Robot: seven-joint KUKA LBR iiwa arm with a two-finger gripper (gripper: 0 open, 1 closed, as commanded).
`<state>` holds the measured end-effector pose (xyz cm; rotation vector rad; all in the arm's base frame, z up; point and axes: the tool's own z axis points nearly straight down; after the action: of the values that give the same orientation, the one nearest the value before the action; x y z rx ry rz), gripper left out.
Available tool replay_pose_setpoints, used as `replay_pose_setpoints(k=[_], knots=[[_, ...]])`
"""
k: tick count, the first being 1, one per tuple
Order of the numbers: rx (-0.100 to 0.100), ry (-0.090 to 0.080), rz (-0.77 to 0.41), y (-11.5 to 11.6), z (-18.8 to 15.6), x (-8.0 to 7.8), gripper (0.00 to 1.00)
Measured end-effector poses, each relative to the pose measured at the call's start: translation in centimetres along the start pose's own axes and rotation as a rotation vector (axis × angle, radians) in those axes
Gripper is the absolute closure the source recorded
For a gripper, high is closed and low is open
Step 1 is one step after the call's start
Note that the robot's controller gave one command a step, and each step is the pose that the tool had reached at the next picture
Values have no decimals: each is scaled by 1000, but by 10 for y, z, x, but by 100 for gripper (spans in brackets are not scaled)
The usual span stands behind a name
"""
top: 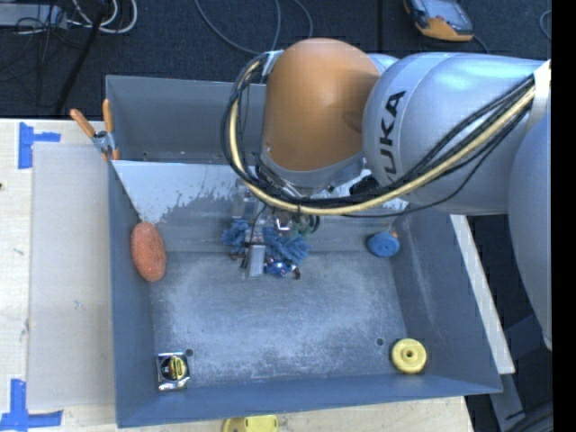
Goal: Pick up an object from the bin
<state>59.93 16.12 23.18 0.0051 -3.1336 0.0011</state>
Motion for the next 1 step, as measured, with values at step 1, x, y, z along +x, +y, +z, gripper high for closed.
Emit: replay_pose_setpoints(k=[1], knots=[[-1,-8,4,-1,-5,-1,0]])
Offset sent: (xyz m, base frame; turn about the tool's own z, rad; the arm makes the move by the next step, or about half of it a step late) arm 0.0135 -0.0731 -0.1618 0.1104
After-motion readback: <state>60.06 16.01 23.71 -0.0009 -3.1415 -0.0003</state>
